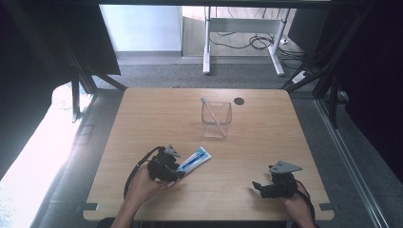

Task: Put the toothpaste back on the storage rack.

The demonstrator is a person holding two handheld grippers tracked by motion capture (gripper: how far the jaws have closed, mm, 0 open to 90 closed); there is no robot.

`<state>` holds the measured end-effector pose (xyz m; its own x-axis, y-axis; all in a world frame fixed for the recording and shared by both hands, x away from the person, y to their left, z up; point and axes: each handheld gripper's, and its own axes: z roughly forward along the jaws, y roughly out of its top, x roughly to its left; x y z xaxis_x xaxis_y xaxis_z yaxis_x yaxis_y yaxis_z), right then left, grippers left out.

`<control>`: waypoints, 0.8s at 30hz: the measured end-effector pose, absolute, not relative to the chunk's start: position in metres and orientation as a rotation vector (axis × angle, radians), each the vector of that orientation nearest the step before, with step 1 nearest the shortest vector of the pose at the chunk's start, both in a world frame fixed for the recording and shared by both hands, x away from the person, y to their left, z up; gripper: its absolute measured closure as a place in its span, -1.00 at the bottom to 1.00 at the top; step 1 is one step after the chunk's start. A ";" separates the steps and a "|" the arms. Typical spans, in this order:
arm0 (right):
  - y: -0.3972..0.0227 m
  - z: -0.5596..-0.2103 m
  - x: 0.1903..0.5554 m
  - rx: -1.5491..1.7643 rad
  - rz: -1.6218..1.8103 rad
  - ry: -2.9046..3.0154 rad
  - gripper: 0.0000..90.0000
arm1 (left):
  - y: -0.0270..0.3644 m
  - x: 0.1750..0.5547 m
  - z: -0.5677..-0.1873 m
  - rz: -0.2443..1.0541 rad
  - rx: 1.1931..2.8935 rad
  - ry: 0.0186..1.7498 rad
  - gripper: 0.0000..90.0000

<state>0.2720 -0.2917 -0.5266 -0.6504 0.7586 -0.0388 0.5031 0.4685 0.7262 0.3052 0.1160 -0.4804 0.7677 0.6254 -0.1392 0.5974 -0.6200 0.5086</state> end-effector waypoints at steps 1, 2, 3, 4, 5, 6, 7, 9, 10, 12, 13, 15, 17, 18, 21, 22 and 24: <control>-0.292 -0.526 0.272 1.068 0.999 2.361 -0.84 | 0.116 0.307 -0.481 0.057 2.424 0.919 0.17; -0.292 -0.526 0.272 1.069 1.002 2.357 -0.84 | 0.116 0.308 -0.481 0.050 2.425 0.921 0.12; -0.292 -0.526 0.272 1.070 1.003 2.354 -0.84 | 0.115 0.310 -0.481 0.044 2.430 0.922 0.09; -0.293 -0.526 0.272 1.071 1.002 2.353 -0.84 | 0.115 0.312 -0.482 0.039 2.437 0.921 0.05; -0.293 -0.526 0.272 1.072 1.001 2.353 -0.84 | 0.114 0.314 -0.482 0.034 2.440 0.926 0.02; -0.293 -0.526 0.272 1.073 1.000 2.353 -0.83 | 0.113 0.316 -0.483 0.030 2.447 0.929 -0.03; -0.293 -0.526 0.272 1.073 1.000 2.353 -0.83 | 0.111 0.318 -0.483 0.032 2.460 0.928 -0.06; -0.293 -0.526 0.272 1.068 0.997 2.356 -0.83 | 0.107 0.322 -0.485 0.028 2.481 0.927 -0.10; -0.293 -0.527 0.272 1.067 0.996 2.356 -0.83 | 0.105 0.323 -0.486 0.026 2.491 0.928 -0.12; -0.293 -0.527 0.272 1.067 0.996 2.358 -0.83 | 0.102 0.326 -0.487 0.027 2.508 0.928 -0.14; -0.293 -0.527 0.272 1.066 0.996 2.358 -0.83 | 0.100 0.328 -0.488 0.030 2.516 0.926 -0.14; -0.293 -0.527 0.272 1.066 0.996 2.357 -0.83 | 0.096 0.331 -0.489 0.035 2.534 0.924 -0.14; -0.293 -0.527 0.272 1.069 0.996 2.357 -0.83 | 0.092 0.333 -0.491 0.039 2.554 0.926 -0.14; -0.293 -0.527 0.272 1.070 0.997 2.357 -0.83 | 0.090 0.335 -0.492 0.042 2.565 0.919 -0.14; -0.293 -0.527 0.272 1.065 0.996 2.359 -0.83 | 0.084 0.338 -0.494 0.048 2.597 0.917 -0.12; -0.293 -0.527 0.272 1.064 0.996 2.360 -0.83 | 0.083 0.339 -0.495 0.051 2.605 0.914 -0.11; -0.293 -0.527 0.273 1.065 0.997 2.363 -0.83 | 0.080 0.342 -0.497 0.048 2.616 0.913 -0.08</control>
<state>0.2725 -0.2932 -0.5272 -0.6495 0.7595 -0.0374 0.5033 0.4662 0.7276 0.3418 0.0797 -0.4966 0.7898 0.6071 -0.0880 0.5946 -0.7224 0.3528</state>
